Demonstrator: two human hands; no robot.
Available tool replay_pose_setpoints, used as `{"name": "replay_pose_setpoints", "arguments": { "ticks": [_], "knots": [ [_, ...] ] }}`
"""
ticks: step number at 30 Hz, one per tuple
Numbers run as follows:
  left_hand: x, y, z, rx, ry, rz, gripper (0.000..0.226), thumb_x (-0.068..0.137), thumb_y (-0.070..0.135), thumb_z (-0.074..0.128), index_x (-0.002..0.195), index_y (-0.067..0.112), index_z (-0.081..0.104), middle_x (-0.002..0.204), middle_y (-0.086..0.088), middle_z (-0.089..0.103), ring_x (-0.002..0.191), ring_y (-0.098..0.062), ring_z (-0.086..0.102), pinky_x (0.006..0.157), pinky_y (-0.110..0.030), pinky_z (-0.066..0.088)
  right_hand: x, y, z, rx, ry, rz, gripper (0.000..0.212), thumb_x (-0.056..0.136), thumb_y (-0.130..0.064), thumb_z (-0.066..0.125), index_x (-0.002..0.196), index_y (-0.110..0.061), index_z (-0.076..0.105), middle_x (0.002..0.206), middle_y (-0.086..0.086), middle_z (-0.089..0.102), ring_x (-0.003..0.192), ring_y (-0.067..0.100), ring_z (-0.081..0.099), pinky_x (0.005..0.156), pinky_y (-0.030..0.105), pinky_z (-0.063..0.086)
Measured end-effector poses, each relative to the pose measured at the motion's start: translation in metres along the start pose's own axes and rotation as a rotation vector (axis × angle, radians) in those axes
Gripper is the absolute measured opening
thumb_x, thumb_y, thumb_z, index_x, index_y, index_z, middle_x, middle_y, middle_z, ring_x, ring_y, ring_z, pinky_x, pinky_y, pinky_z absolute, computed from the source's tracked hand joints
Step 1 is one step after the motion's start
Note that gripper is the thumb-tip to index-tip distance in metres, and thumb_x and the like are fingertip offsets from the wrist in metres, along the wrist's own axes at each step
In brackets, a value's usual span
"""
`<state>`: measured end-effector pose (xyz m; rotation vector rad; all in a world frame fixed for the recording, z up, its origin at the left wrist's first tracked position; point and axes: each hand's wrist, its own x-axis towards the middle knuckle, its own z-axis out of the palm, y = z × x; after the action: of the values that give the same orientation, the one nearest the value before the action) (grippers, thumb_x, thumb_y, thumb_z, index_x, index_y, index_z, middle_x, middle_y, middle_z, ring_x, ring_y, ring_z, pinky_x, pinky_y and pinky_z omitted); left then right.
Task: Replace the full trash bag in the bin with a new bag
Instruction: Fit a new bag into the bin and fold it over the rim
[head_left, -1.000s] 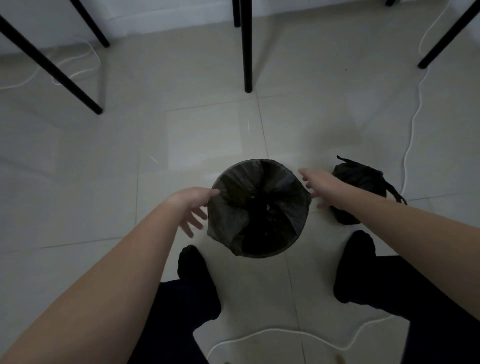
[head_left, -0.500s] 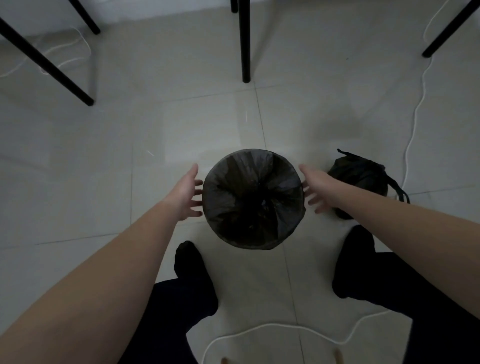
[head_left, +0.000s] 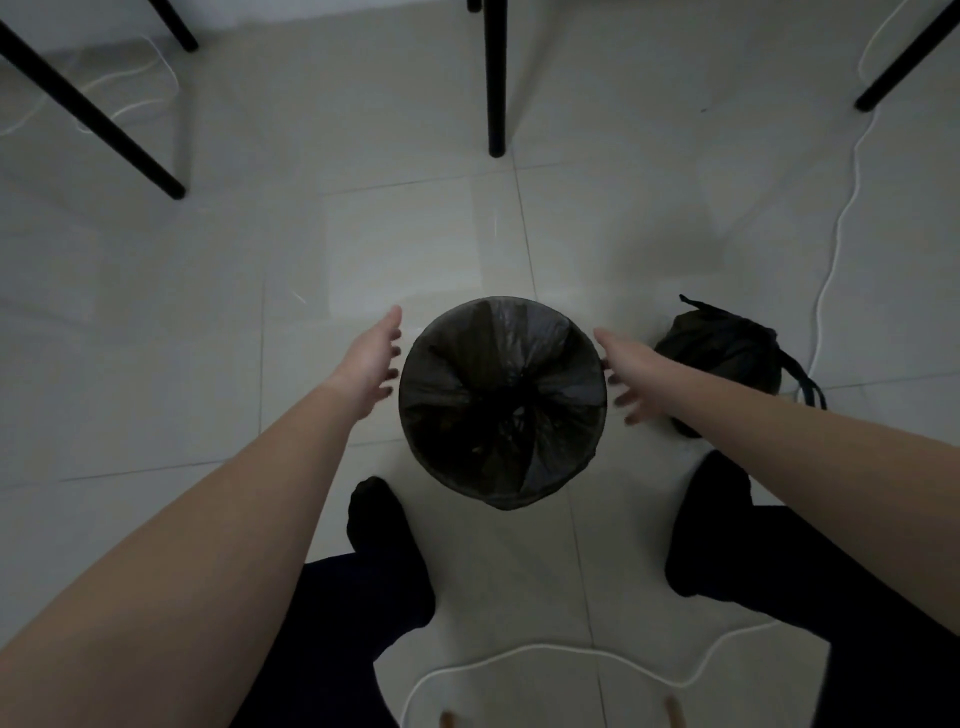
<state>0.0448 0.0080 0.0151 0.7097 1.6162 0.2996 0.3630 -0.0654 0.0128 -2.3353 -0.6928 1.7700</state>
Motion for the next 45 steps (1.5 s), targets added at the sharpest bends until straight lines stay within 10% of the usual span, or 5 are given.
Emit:
{"name": "replay_pose_setpoints", "arguments": {
  "ticks": [8,21,26,34,45],
  "knots": [
    [-0.028,0.013,0.041,0.877,0.005,0.562,0.020,0.094,0.026,0.063,0.107,0.028,0.078,0.110,0.001,0.077,0.108,-0.020,0.069,0.092,-0.024,0.048,-0.016,-0.009,0.025,-0.842,0.316,-1.071,0.021,0.093,-0.027,0.053,0.109,-0.020,0.064,0.108,0.003,0.060,0.095,0.027,0.062,0.083,0.040,0.052],
    [-0.030,-0.037,0.058,1.880,-0.329,0.317,0.117,0.072,0.081,0.069,0.167,0.036,0.019,0.175,-0.007,0.013,0.162,-0.032,-0.005,0.125,-0.057,-0.017,-0.020,0.035,0.065,-1.635,-0.146,-0.460,0.072,0.100,-0.067,0.021,0.148,-0.022,0.050,0.155,0.004,0.046,0.150,0.029,0.029,0.122,0.056,-0.005],
    [-0.040,-0.031,0.086,1.776,-0.378,0.335,0.089,0.096,0.071,0.047,0.167,0.024,0.022,0.174,-0.009,0.020,0.161,-0.031,0.010,0.129,-0.050,-0.001,-0.028,0.012,0.061,-1.569,0.097,-0.879,0.035,0.097,-0.039,0.044,0.116,-0.022,0.068,0.120,0.003,0.067,0.114,0.029,0.060,0.103,0.042,0.041],
    [-0.042,-0.063,0.087,1.946,-0.506,0.132,0.082,0.100,0.073,0.026,0.168,0.035,0.002,0.177,-0.001,0.006,0.163,-0.030,0.002,0.129,-0.056,-0.004,-0.022,0.022,0.049,-1.756,0.225,-0.478,0.074,0.102,-0.044,0.032,0.161,-0.004,0.011,0.168,0.014,0.018,0.157,0.027,0.007,0.122,0.059,-0.005],
    [-0.045,-0.051,0.079,1.997,-0.292,0.174,0.066,0.106,0.044,0.035,0.167,0.024,0.020,0.176,-0.002,0.014,0.162,-0.032,0.006,0.127,-0.058,-0.003,-0.031,0.017,0.053,-1.772,0.242,-0.533,0.066,0.103,-0.049,0.026,0.160,-0.015,0.026,0.163,0.016,0.032,0.153,0.035,0.018,0.120,0.061,-0.015]
  ]
}}
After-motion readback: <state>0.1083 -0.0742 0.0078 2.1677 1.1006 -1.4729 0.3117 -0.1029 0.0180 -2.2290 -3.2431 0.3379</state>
